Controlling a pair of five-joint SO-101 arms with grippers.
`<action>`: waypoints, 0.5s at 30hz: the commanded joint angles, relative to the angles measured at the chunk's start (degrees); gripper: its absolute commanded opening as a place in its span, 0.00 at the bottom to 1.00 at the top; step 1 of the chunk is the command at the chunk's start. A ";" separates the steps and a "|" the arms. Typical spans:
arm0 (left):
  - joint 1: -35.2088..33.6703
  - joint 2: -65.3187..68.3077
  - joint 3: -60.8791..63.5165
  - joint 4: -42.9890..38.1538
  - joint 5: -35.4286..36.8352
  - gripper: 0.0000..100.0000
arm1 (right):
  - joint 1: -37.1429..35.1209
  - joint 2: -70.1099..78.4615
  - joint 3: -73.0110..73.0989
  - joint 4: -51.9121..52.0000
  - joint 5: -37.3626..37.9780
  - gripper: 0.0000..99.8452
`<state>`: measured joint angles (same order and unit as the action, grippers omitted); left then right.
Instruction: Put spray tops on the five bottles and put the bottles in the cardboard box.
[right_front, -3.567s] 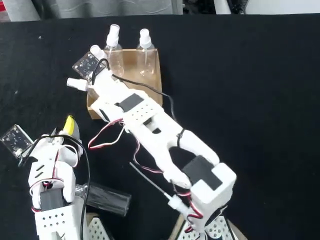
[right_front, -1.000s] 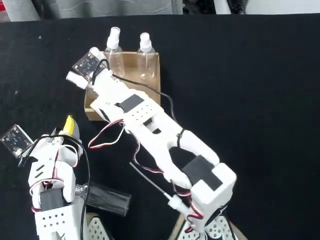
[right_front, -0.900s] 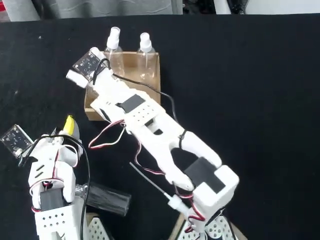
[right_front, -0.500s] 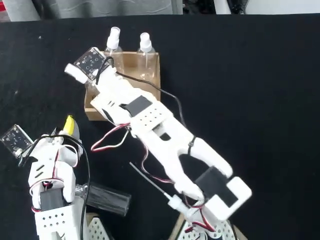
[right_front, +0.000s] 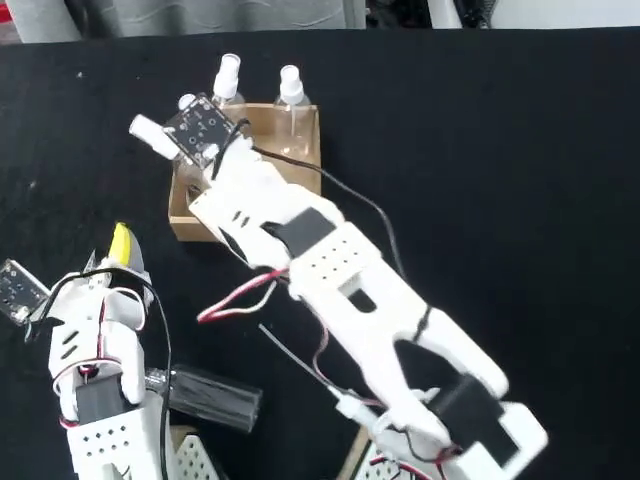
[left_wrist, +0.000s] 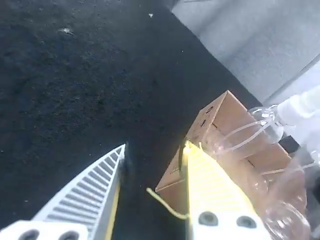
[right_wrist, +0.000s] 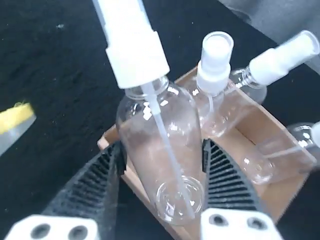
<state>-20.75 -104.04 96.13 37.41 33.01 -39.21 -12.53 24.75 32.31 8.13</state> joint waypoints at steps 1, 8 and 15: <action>-0.48 -0.53 1.27 -1.49 1.05 0.17 | 0.18 -7.25 1.01 0.18 0.18 0.16; -0.48 -0.53 1.27 -3.87 3.69 0.16 | -2.46 -15.34 7.52 0.18 0.18 0.16; -1.63 -0.53 1.27 -5.45 5.63 0.16 | -6.15 -24.57 14.55 0.18 0.18 0.16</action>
<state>-20.84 -104.04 96.13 33.71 37.58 -43.78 -31.16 38.55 32.40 8.13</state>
